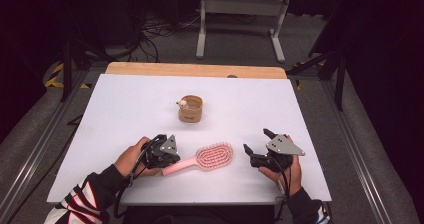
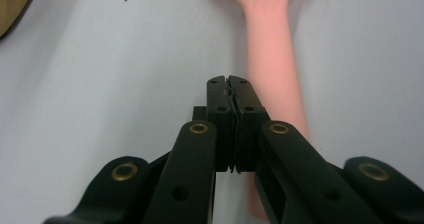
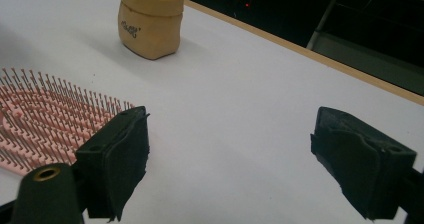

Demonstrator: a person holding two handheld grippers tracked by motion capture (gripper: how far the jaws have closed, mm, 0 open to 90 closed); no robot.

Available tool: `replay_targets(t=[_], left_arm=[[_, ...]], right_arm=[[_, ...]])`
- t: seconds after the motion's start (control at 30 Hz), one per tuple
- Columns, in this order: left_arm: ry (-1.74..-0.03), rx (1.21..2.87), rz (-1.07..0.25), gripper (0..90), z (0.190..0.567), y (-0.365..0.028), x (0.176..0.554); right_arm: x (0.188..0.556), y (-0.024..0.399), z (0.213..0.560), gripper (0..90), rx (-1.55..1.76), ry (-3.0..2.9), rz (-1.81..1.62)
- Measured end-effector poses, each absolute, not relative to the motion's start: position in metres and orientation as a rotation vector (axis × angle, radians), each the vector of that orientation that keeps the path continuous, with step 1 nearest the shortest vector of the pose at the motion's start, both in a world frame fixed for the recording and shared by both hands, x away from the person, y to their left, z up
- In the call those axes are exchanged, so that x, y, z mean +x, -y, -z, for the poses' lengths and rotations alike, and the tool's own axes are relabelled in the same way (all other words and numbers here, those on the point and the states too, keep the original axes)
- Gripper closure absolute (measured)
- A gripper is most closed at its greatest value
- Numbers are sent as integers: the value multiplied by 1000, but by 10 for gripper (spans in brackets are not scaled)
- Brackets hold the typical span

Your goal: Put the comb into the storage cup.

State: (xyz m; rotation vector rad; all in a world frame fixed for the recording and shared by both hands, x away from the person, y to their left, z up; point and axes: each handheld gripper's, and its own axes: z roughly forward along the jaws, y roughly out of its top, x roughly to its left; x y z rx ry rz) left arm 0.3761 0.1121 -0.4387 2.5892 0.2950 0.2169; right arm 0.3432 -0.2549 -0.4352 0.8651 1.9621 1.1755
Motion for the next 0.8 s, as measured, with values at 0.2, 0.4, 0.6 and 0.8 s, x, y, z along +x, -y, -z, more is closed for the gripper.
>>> replay_targets(t=[0.2, 0.4, 0.6, 0.8], left_arm=[[-290, 2581, -205, 895, 440, -113, 373], [-282, 2570, -191, 896, 440, -112, 369], [-271, 2560, -196, 896, 441, -109, 366], [-270, 2550, -193, 897, 442, -106, 364]], right_arm=[[343, 255, 435, 158, 866, -1962, -1175], [343, 255, 436, 158, 868, -1966, -1173], [343, 255, 436, 158, 864, -1964, -1171], [343, 255, 436, 158, 866, -1965, -1171]])
